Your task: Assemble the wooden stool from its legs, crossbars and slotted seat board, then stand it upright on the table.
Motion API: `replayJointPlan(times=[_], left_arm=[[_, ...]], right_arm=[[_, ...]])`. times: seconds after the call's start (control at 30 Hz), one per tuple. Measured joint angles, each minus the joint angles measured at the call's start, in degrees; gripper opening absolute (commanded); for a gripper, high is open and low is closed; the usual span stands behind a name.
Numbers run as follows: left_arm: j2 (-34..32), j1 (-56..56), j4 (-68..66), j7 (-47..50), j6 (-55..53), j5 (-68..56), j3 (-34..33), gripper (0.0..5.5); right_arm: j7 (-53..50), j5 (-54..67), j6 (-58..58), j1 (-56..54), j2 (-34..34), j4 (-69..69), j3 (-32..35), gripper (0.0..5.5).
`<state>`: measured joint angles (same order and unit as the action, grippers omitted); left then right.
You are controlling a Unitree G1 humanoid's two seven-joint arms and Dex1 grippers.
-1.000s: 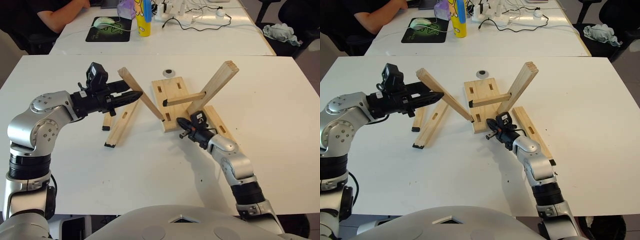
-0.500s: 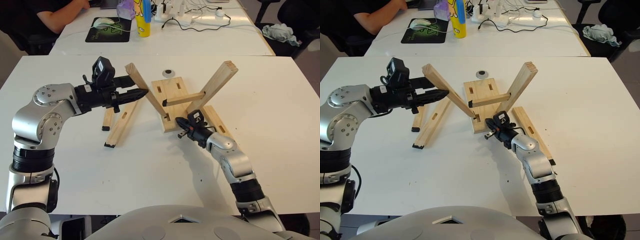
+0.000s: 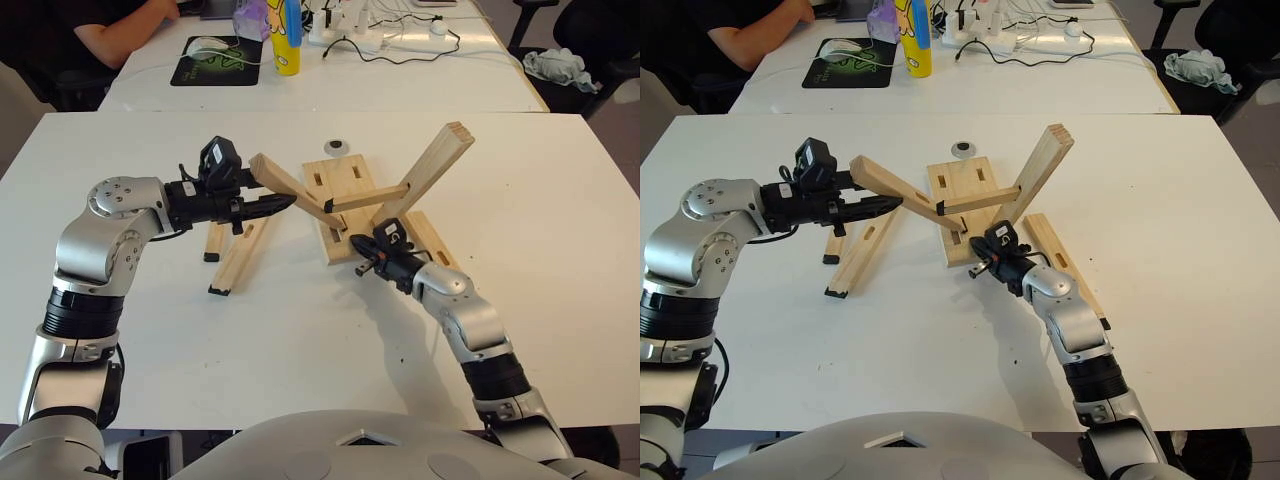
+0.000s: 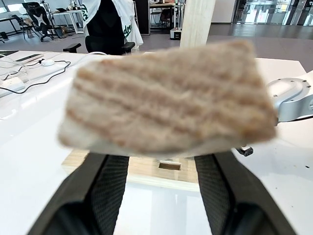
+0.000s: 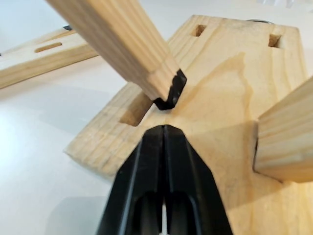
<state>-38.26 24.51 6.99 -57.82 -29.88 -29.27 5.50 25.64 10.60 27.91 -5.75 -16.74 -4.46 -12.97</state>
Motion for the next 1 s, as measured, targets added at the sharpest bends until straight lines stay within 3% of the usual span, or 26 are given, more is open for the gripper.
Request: replayJointPlan(times=[0.5, 1.0], left_arm=[[-5.18, 4.51, 0.49, -7.21, -6.7, 0.08, 0.32, 2.03], [-5.36, 8.32, -2.04, -8.55, -7.15, 2.89, 2.16, 2.03]], right_arm=[[-1.12, 0.01, -0.03, 0.17, 0.86, 0.1, 0.19, 0.0], [-2.17, 0.02, -0.03, 1.74, 3.09, -1.36, 0.41, 0.0]])
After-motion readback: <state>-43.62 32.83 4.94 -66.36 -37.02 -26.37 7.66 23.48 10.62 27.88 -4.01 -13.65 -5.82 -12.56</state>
